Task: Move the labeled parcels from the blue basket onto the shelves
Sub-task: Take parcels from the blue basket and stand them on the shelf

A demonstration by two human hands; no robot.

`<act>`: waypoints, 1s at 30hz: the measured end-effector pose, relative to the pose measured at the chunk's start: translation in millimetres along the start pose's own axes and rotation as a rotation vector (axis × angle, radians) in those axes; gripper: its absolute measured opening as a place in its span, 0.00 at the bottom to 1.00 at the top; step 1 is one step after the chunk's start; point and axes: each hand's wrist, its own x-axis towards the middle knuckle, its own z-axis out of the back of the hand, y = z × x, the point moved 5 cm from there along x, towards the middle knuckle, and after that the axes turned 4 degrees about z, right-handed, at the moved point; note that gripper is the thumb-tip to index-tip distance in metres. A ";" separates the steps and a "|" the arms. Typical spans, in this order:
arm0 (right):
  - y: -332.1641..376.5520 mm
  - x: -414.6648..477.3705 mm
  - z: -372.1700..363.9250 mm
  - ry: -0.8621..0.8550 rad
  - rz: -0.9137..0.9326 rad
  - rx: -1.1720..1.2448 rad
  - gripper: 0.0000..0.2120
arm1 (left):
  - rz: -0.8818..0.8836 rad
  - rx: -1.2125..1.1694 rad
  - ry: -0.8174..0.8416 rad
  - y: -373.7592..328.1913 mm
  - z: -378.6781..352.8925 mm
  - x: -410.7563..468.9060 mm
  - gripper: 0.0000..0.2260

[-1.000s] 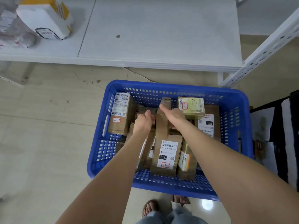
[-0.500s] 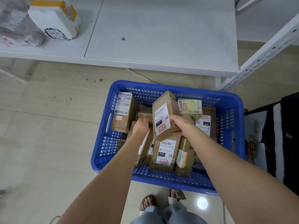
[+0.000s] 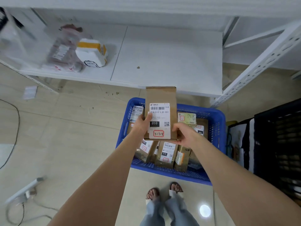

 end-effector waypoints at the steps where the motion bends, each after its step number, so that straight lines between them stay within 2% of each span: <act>1: 8.4 -15.8 -3.6 0.006 0.005 -0.004 0.10 | -0.041 -0.008 -0.006 -12.1 6.8 -14.9 0.17; 4: 35.2 -56.9 -13.8 0.045 0.026 -0.029 0.08 | -0.129 -0.042 -0.015 -46.2 26.2 -57.4 0.13; 8: 80.4 -106.6 -31.3 0.134 0.164 -0.109 0.16 | -0.188 -0.054 -0.004 -86.9 47.1 -107.1 0.10; 13: 130.9 -154.9 -46.8 0.138 0.337 -0.105 0.20 | -0.220 -0.033 -0.002 -126.6 71.7 -146.7 0.14; 22: 185.4 -200.7 -90.5 0.187 0.436 -0.110 0.20 | -0.334 -0.017 -0.058 -180.4 130.7 -180.4 0.12; 30: 211.0 -227.7 -168.7 0.132 0.537 -0.156 0.21 | -0.444 0.012 -0.017 -202.7 215.9 -187.1 0.12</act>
